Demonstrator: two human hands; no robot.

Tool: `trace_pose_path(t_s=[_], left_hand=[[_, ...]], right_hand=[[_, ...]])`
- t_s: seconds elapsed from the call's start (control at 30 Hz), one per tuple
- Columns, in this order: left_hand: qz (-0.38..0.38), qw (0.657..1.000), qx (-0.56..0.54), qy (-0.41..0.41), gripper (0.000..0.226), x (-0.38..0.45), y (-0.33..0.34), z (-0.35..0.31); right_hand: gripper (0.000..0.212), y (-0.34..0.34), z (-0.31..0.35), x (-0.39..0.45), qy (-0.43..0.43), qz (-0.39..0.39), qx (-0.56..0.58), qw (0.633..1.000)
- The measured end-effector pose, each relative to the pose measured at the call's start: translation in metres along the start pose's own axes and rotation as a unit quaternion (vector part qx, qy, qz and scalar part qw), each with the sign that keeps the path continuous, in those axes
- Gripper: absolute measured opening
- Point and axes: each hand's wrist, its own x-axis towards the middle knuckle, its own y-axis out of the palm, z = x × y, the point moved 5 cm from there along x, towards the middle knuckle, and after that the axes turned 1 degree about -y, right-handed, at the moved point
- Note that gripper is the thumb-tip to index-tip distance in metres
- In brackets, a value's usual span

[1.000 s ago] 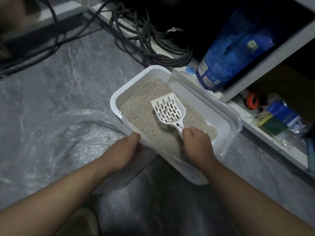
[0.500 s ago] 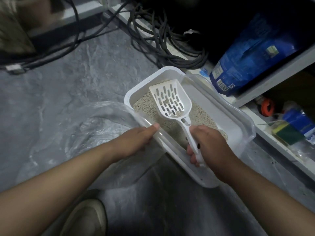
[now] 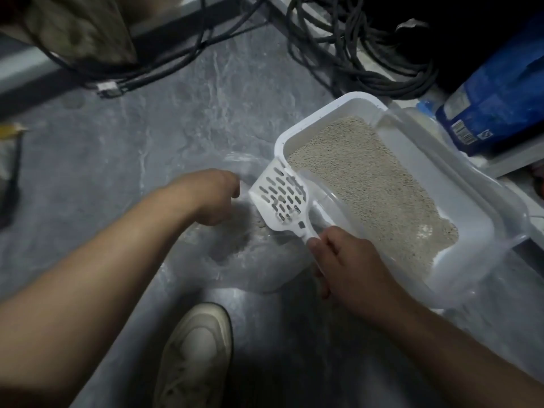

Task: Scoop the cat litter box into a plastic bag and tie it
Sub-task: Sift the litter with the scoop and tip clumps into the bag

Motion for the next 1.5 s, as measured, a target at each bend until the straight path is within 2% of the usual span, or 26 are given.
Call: trace_pose_path(t_s=[0.07,0.17,0.4,0.53,0.77,0.87,0.97,1.1,1.2,1.33,1.5], left_hand=[[0.0,1.0,0.007,-0.013,0.048,0.001,0.002,0.004],[0.008,1.0,-0.001,-0.015,0.054,0.003,0.009,0.004],[0.026,0.999,0.007,-0.02,0.058,0.001,0.02,0.004],[0.022,0.999,0.014,-0.023,0.057,0.001,0.021,0.004],[0.033,0.999,0.019,-0.006,0.054,-0.002,0.025,0.003],[0.019,1.0,0.011,0.023,0.052,-0.005,0.018,0.0],[-0.033,0.994,-0.061,0.086,0.044,-0.016,0.0,-0.004],[-0.122,0.965,-0.167,0.159,0.031,-0.031,-0.02,-0.004],[-0.191,0.943,-0.202,0.181,0.031,-0.041,-0.024,0.004],[-0.227,0.942,-0.181,0.169,0.037,-0.048,-0.018,0.023],[-0.251,0.946,-0.165,0.125,0.055,-0.059,-0.017,0.039]], right_hand=[[0.028,0.014,0.001,0.007,-0.028,-0.001,-0.102,0.994],[0.027,0.031,0.003,0.015,-0.025,0.035,-0.234,0.971],[0.023,0.032,0.011,0.013,-0.029,0.021,-0.301,0.953],[0.025,0.027,0.011,0.013,-0.046,-0.013,-0.308,0.95],[0.03,0.024,0.006,0.01,-0.046,-0.003,-0.321,0.946],[0.029,0.006,0.013,0.005,-0.066,-0.041,-0.252,0.965],[0.035,-0.034,0.03,-0.002,-0.083,-0.09,-0.155,0.98],[0.024,-0.099,0.03,0.003,0.025,-0.128,-0.019,0.991],[0.019,-0.129,0.003,0.014,0.15,-0.11,0.02,0.982],[0.021,-0.123,-0.035,0.028,0.28,-0.013,0.024,0.96],[0.023,-0.096,-0.044,0.058,0.323,0.006,0.053,0.945]])
